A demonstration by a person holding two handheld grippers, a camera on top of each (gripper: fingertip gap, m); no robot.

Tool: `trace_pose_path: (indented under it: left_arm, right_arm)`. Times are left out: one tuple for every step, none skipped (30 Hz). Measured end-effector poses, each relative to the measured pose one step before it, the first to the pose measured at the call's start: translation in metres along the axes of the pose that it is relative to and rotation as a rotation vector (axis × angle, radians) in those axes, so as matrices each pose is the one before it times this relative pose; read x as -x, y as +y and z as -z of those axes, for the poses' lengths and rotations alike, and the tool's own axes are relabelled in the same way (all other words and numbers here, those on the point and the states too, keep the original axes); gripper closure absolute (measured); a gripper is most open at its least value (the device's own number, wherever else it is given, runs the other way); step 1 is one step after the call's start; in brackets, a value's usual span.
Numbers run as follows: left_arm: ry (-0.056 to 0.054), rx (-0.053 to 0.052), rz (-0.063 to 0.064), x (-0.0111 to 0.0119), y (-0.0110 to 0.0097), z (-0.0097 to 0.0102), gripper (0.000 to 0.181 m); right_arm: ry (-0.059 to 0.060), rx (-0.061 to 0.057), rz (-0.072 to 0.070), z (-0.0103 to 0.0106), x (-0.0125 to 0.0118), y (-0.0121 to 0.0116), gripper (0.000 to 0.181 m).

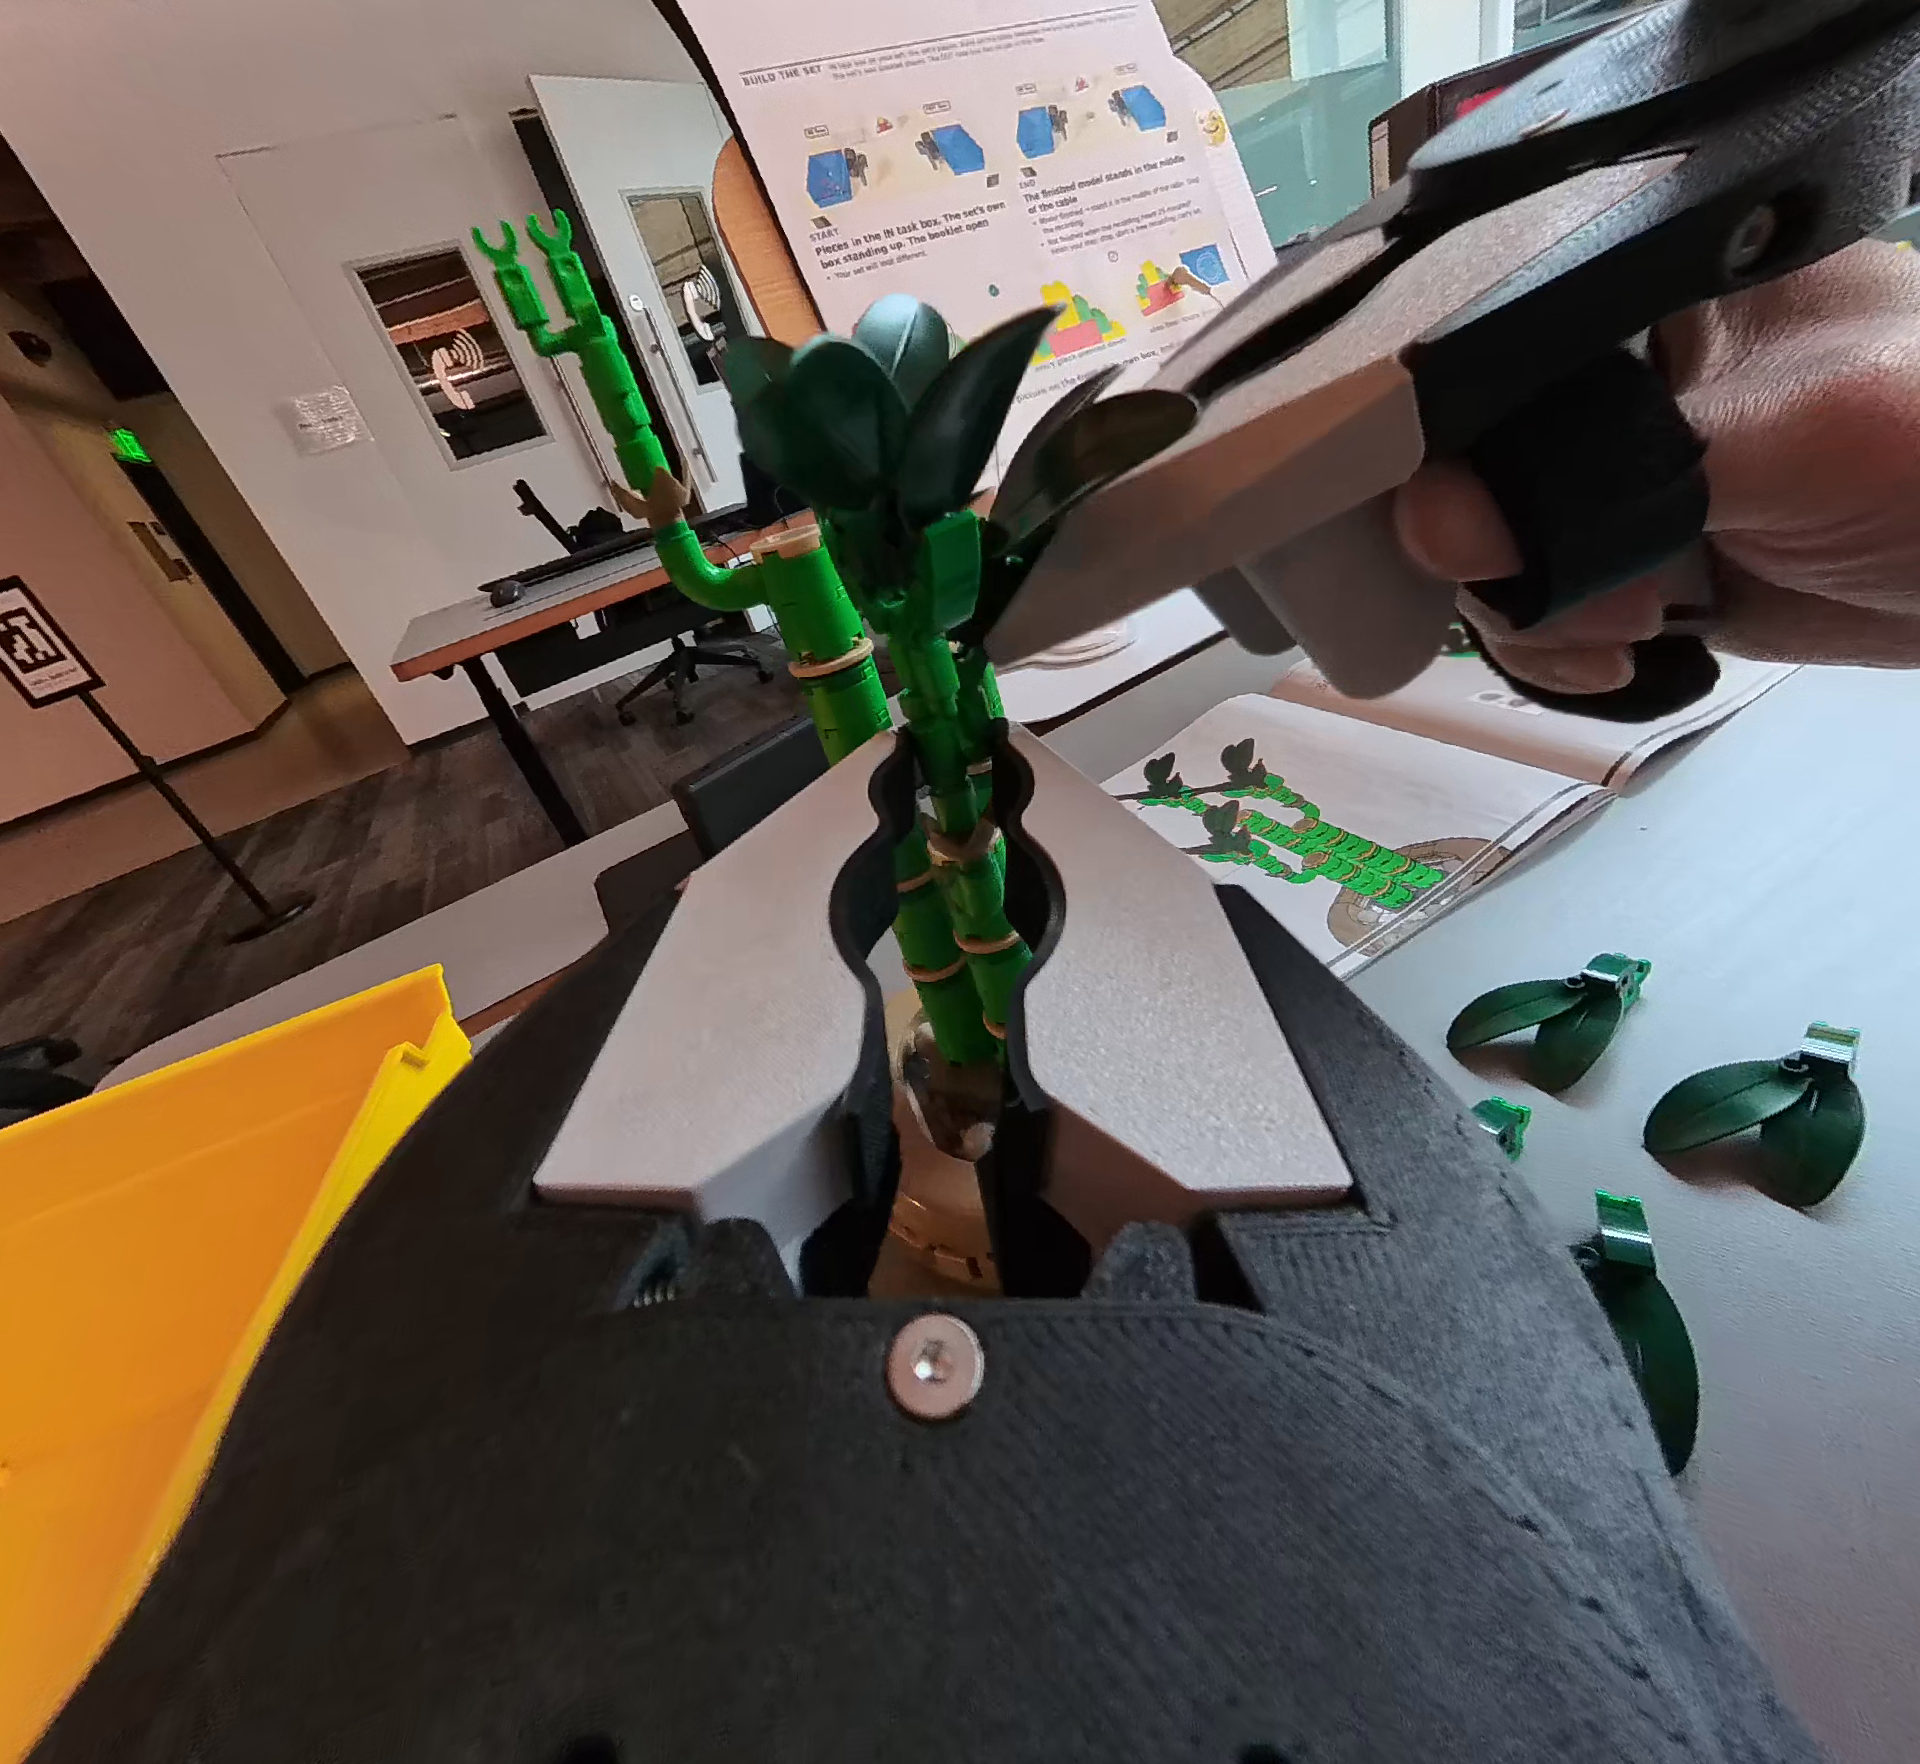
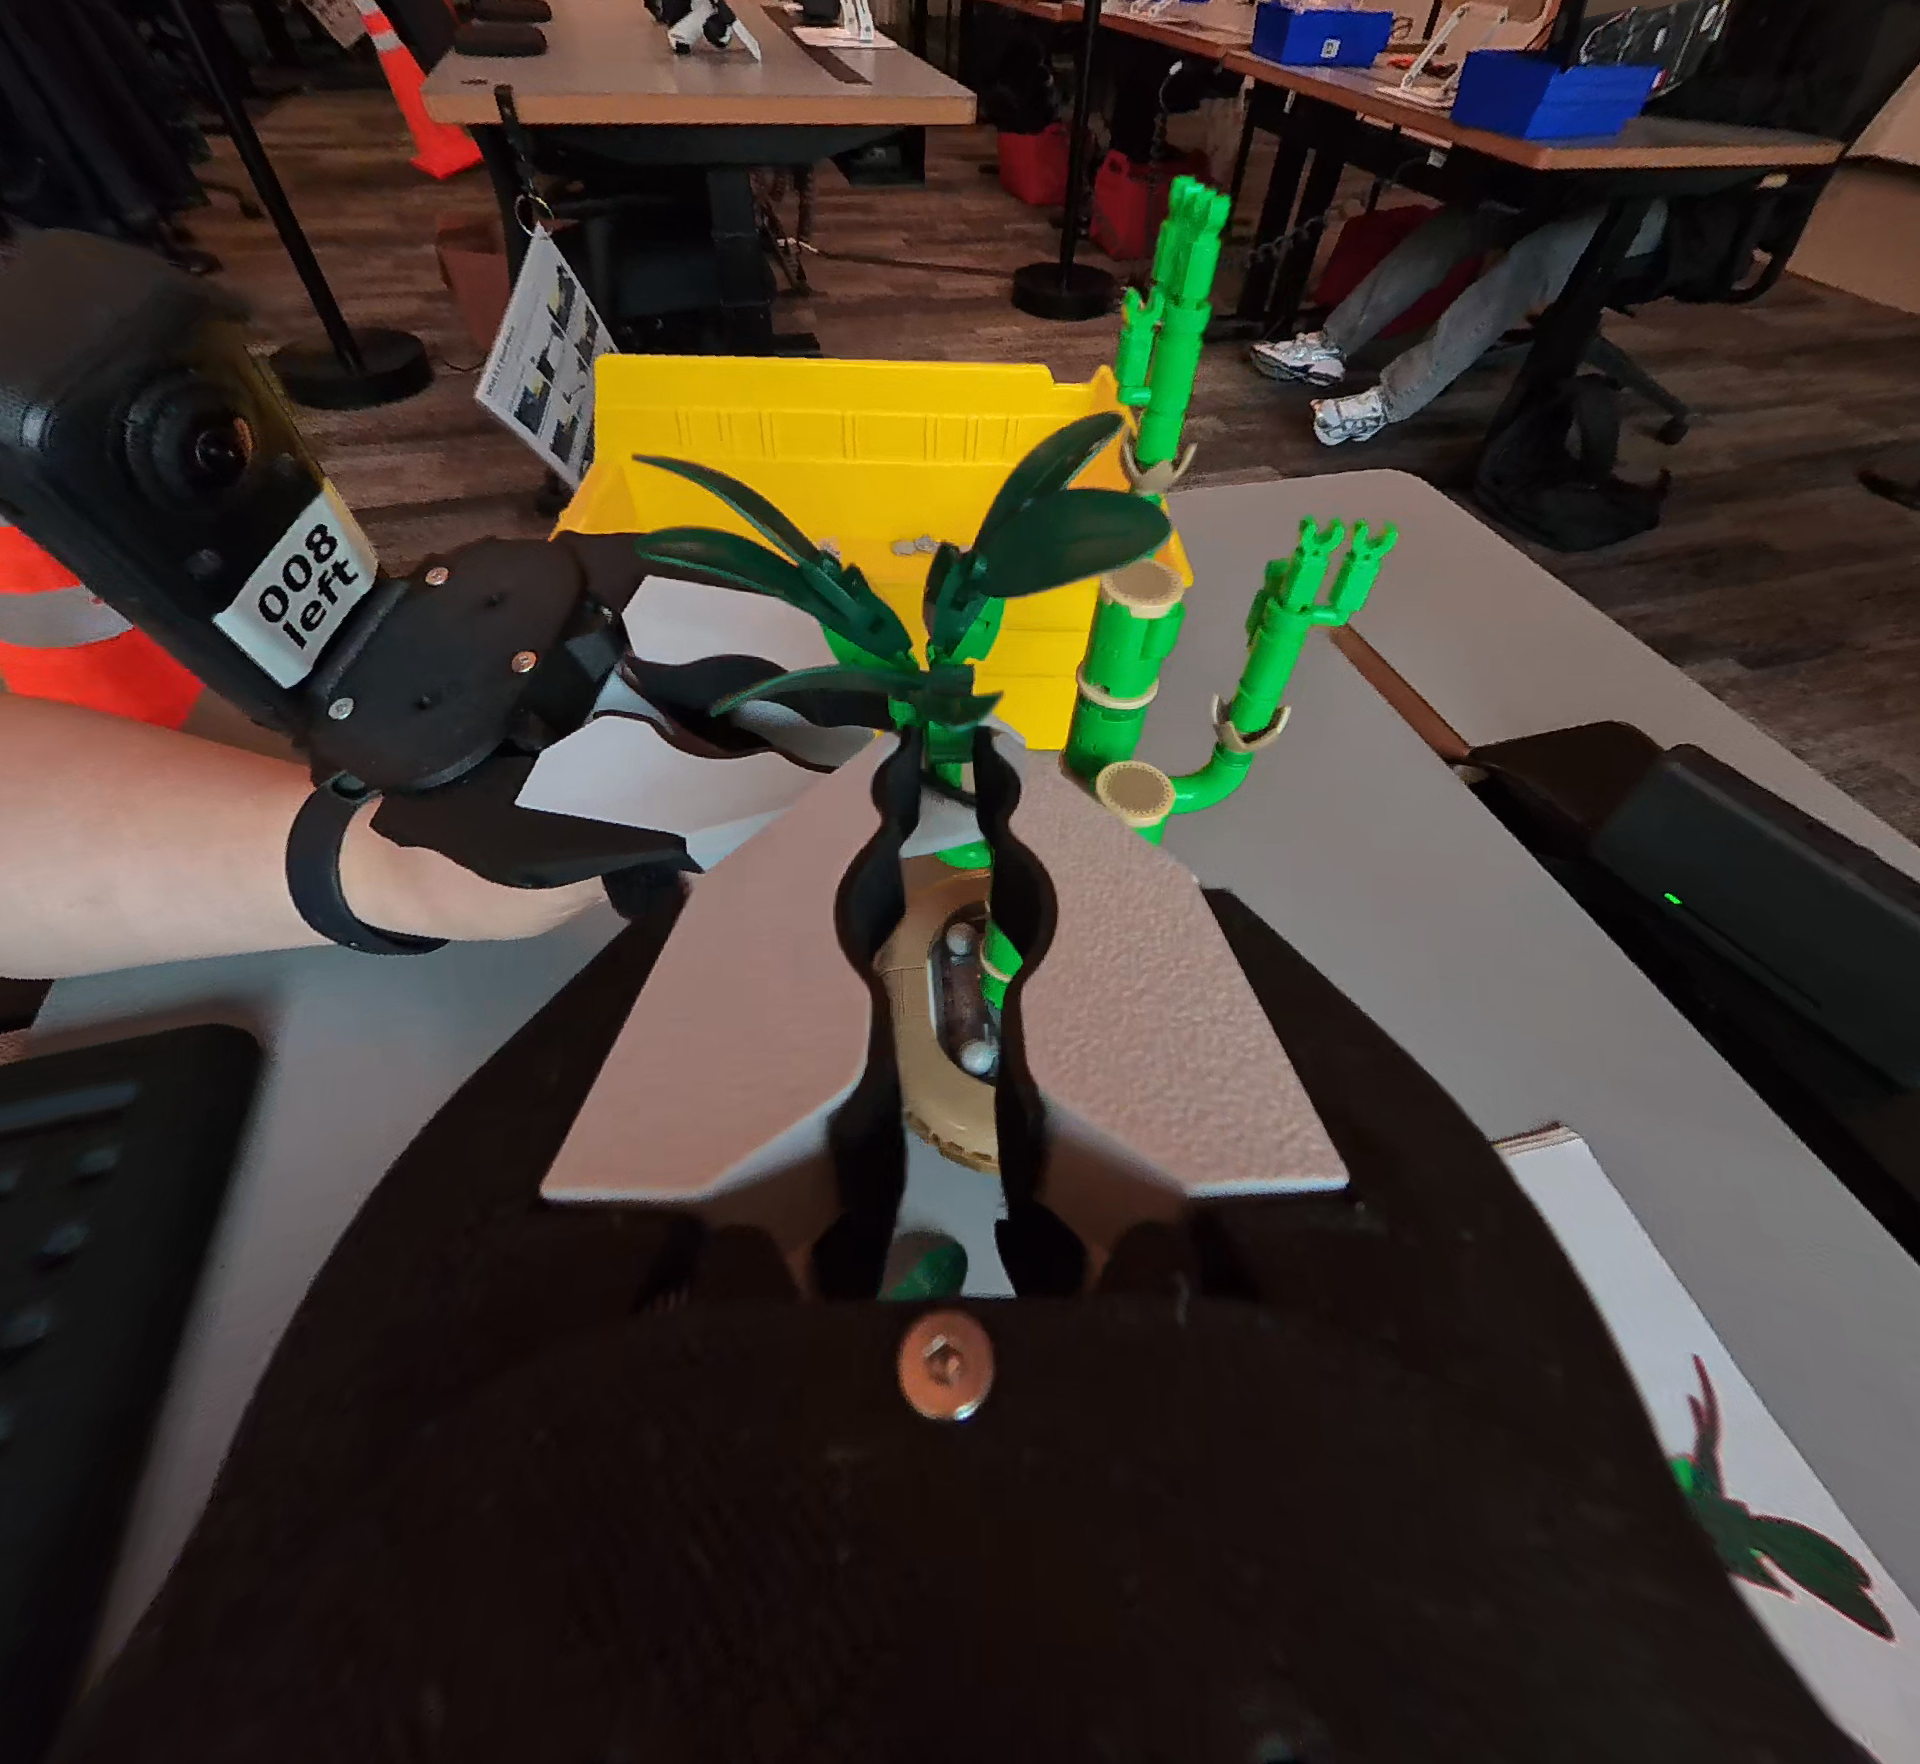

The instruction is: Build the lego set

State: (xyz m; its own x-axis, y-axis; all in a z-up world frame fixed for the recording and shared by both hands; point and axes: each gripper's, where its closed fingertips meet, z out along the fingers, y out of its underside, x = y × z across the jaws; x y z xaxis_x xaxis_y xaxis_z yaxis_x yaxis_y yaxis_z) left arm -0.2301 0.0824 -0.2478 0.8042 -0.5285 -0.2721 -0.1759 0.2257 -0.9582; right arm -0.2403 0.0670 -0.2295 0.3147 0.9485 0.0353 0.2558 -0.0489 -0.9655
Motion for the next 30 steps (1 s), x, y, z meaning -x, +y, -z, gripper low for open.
trace_pose_path:
  left_arm:
    - [-0.0007, 0.0002, -0.0021, 0.00001, 0.00006, -0.00001, 0.169]
    - [0.0007, 0.0003, -0.0006, -0.00025, -0.00003, 0.00012, 0.169]
    - [-0.0009, 0.0001, -0.0004, 0.00005, 0.00006, 0.00032, 0.169]
    - [0.0003, 0.0002, -0.0010, -0.00010, 0.00016, 0.00033, 0.169]
    - [-0.0004, 0.0013, -0.0009, -0.00001, 0.00032, 0.00041, 0.169]
    - [-0.0033, 0.0023, -0.0004, 0.00057, 0.00052, 0.00051, 0.167]
    - [0.0001, 0.0042, -0.0010, 0.00024, 0.00072, 0.00070, 0.164]
    - [0.0017, 0.0090, -0.0006, 0.00015, 0.00166, 0.00072, 0.161]
    - [-0.0004, 0.0117, 0.0023, 0.00068, 0.00249, 0.00083, 0.158]
    - [0.0007, 0.0111, 0.0082, 0.00078, 0.00279, 0.00093, 0.155]
    - [0.0035, 0.0081, 0.0121, 0.00056, 0.00215, 0.00105, 0.153]
    - [0.0076, 0.0051, 0.0086, -0.00016, 0.00118, 0.00107, 0.153]
    - [0.0082, 0.0039, 0.0008, -0.00053, 0.00058, 0.00109, 0.152]
    - [0.0052, 0.0038, -0.0057, -0.00060, 0.00053, 0.00118, 0.152]
    - [0.0011, 0.0055, -0.0070, -0.00047, 0.00084, 0.00096, 0.152]
    - [0.0023, 0.0063, -0.0052, -0.00083, 0.00116, 0.00052, 0.152]
    - [0.0038, 0.0060, -0.0010, -0.00109, 0.00130, 0.00009, 0.152]
    - [0.0037, 0.0063, 0.0027, -0.00101, 0.00153, -0.00024, 0.152]
    - [0.0025, 0.0067, 0.0033, -0.00088, 0.00168, -0.00045, 0.152]
    - [0.0008, 0.0048, -0.0002, -0.00074, 0.00121, -0.00037, 0.153]
    - [-0.0013, 0.0004, -0.0047, -0.00050, 0.00050, 0.00002, 0.153]
    - [-0.0022, -0.0024, -0.0064, -0.00036, -0.00032, 0.00030, 0.154]
    - [-0.0024, -0.0021, -0.0048, -0.00042, -0.00060, 0.00041, 0.155]
    - [-0.0010, -0.0011, -0.0022, -0.00035, -0.00075, 0.00035, 0.156]
    - [0.0013, 0.0012, 0.0005, -0.00059, -0.00036, 0.00010, 0.156]
    - [0.0023, 0.0018, 0.0025, -0.00070, -0.00013, 0.00004, 0.156]
    - [0.0021, 0.0031, 0.0035, -0.00039, 0.00046, -0.00017, 0.157]
    - [0.0043, 0.0084, 0.0027, -0.00062, 0.00161, -0.00068, 0.156]
    - [0.0041, 0.0147, 0.0025, -0.00036, 0.00293, -0.00123, 0.156]
    - [0.0037, 0.0156, 0.0045, -0.00005, 0.00343, -0.00134, 0.153]
  right_arm:
    - [-0.0058, 0.0058, -0.0076, -0.00123, 0.00035, 0.00196, 0.169]
    - [0.0004, -0.0017, -0.0069, -0.00101, -0.00030, 0.00088, 0.163]
    - [-0.0004, -0.0047, -0.0061, -0.00055, 0.00009, 0.00001, 0.161]
    - [-0.0053, -0.0049, -0.0039, 0.00004, 0.00086, -0.00027, 0.161]
    - [-0.0039, -0.0042, -0.0007, 0.00038, 0.00079, -0.00042, 0.161]
    - [0.0048, -0.0049, 0.0026, 0.00090, -0.00062, -0.00057, 0.161]
    - [0.0094, -0.0056, 0.0068, 0.00130, -0.00137, -0.00089, 0.161]
    - [0.0080, -0.0007, 0.0070, 0.00140, -0.00165, -0.00026, 0.161]
    - [0.0018, 0.0029, 0.0039, 0.00144, -0.00106, 0.00042, 0.161]
    - [-0.0075, 0.0009, 0.0013, 0.00141, 0.00018, 0.00017, 0.161]
    - [-0.0132, -0.0002, 0.0017, 0.00142, 0.00102, 0.00024, 0.161]
    - [-0.0035, 0.0039, 0.0048, 0.00152, -0.00027, 0.00108, 0.161]
    - [0.0061, 0.0073, 0.0104, 0.00171, -0.00177, 0.00163, 0.161]
    - [0.0052, 0.0093, 0.0140, 0.00187, -0.00171, 0.00201, 0.161]
    - [0.0025, 0.0110, 0.0126, 0.00205, -0.00136, 0.00229, 0.161]
    - [-0.0007, 0.0066, 0.0096, 0.00209, -0.00091, 0.00172, 0.161]
    - [-0.0064, 0.0025, 0.0068, 0.00215, -0.00014, 0.00118, 0.161]
    - [-0.0077, 0.0023, 0.0022, 0.00202, 0.00001, 0.00117, 0.161]
    - [0.0000, -0.0005, 0.0009, 0.00216, -0.00095, 0.00077, 0.161]
    - [0.0068, -0.0030, 0.0008, 0.00204, -0.00202, 0.00044, 0.161]
    - [0.0051, -0.0049, -0.0036, 0.00176, -0.00197, 0.00018, 0.161]
    - [-0.0022, -0.0060, -0.0078, 0.00131, -0.00108, 0.00004, 0.161]
    - [-0.0048, -0.0077, -0.0104, 0.00108, -0.00060, -0.00025, 0.161]
    - [-0.0067, -0.0105, -0.0081, 0.00075, -0.00012, -0.00085, 0.161]
    - [-0.0062, -0.0073, -0.0078, 0.00062, -0.00009, -0.00053, 0.161]
    - [-0.0030, -0.0017, -0.0050, 0.00061, -0.00040, 0.00011, 0.161]
    - [0.0038, 0.0041, 0.0012, 0.00069, -0.00137, 0.00102, 0.161]
    - [0.0077, 0.0082, 0.0049, 0.00101, -0.00199, 0.00169, 0.161]
    - [0.0081, 0.0114, 0.0036, 0.00137, -0.00241, 0.00230, 0.162]
    - [0.0046, 0.0125, 0.0002, 0.00143, -0.00221, 0.00261, 0.162]
